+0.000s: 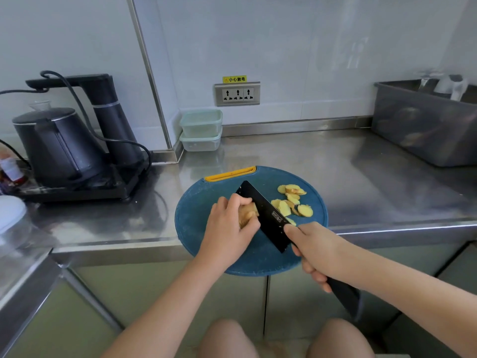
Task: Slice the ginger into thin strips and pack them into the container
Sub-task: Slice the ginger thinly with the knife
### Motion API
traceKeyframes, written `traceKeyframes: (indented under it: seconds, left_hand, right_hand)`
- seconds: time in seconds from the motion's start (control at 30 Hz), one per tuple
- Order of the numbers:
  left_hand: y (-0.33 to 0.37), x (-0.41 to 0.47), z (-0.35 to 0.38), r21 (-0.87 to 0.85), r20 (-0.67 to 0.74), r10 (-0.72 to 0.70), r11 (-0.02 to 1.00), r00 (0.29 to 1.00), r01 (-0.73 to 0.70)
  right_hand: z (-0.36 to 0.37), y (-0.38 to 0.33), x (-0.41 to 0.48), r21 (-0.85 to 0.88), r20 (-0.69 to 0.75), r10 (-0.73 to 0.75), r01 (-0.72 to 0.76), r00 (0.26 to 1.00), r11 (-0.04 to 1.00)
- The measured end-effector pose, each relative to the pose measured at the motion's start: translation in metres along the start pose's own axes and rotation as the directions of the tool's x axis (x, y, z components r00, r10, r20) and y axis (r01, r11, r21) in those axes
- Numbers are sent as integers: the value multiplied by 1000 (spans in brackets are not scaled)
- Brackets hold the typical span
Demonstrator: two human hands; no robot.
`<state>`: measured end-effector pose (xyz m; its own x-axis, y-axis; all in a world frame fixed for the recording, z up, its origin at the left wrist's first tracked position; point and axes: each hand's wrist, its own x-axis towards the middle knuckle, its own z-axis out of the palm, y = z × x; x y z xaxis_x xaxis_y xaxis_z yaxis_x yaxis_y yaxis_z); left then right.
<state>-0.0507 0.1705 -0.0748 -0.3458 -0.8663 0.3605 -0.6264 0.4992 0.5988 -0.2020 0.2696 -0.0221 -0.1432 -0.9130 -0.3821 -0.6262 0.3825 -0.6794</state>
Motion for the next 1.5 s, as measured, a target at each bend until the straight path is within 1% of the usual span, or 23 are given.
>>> traceKeyframes:
  seconds: [0.07,0.13,0.23,0.33,0.37,0.47,0.5,0.6,0.8,0.83,0.87,0.9,0.93,1.0,1.07,1.13,1.23,1.3,1.37,1.5]
  left_hand:
    - [1,1,-1,-2,6,-1,1000,1000,1]
    - [1,0,-1,-5,15,11,1000,1000,-11]
    - [0,0,-1,-6,26,10,1000,1000,-10]
    - [0,1,-1,-2,16,15,1000,1000,-15]
    - [0,1,-1,-5,17,16,1000,1000,-16]
    - [-1,1,-2,-23,22,15,1000,1000,-15]
    - [-1,2,-2,-25,22,17,1000,1000,-17]
    - [-1,2,-2,-26,15,21,999,1000,-21]
    - [-2,2,-2,-33,5,40,999,999,-40]
    - [-3,1,-2,-40,6,49,998,999,-49]
    - [-4,1,-2,-47,7,57,997,998,-57]
    - [-4,1,-2,-54,6,64,997,998,-64]
    - [-5,0,-1,-60,3,69,996,998,-69]
    - [-6,1,-1,-69,-14,65,995,998,-66]
    - [-7,1,0,-81,-26,50,995,998,-52]
    - [-7,0,0,-88,-35,42,995,999,-45]
    - [-7,0,0,-121,-48,20,992,999,-26]
    - [-7,0,0,-135,-43,7,991,999,-13]
    - [-7,-1,1,-118,-44,20,993,999,-25]
    - [-7,-3,2,-85,-58,30,996,998,-35]
  right_hand:
    - [2,5,-2,65,-10,25,-24,1000,998]
    - [5,4,-4,85,-17,54,-52,998,995]
    - [9,-6,1,139,-8,221,-217,975,966]
    - [11,-9,5,141,34,290,-292,956,946]
    - [10,-7,5,137,29,274,-275,961,952]
    - [5,-3,8,42,-23,90,-89,996,995]
    - [4,-4,7,36,-38,64,-63,997,997]
    - [1,-3,8,1,-32,49,-49,998,999]
    - [6,-18,21,-38,-34,81,-82,996,996]
    - [8,-26,28,-46,-12,114,-114,993,992]
    - [9,-33,37,-91,18,172,-170,985,981]
    - [10,-41,45,-131,48,258,-250,965,959]
    - [10,-48,50,-135,66,321,-310,945,941]
    - [10,-57,62,-64,66,365,-361,929,930]
    - [10,-61,66,-59,27,350,-348,937,936]
    - [9,-57,64,-17,7,309,-309,951,951]
    - [5,-39,52,37,30,241,-242,970,970]
    - [0,-24,39,59,58,226,-229,972,972]
    - [-8,-11,29,78,66,188,-193,980,978]
    - [-31,8,27,97,16,136,-137,991,986]
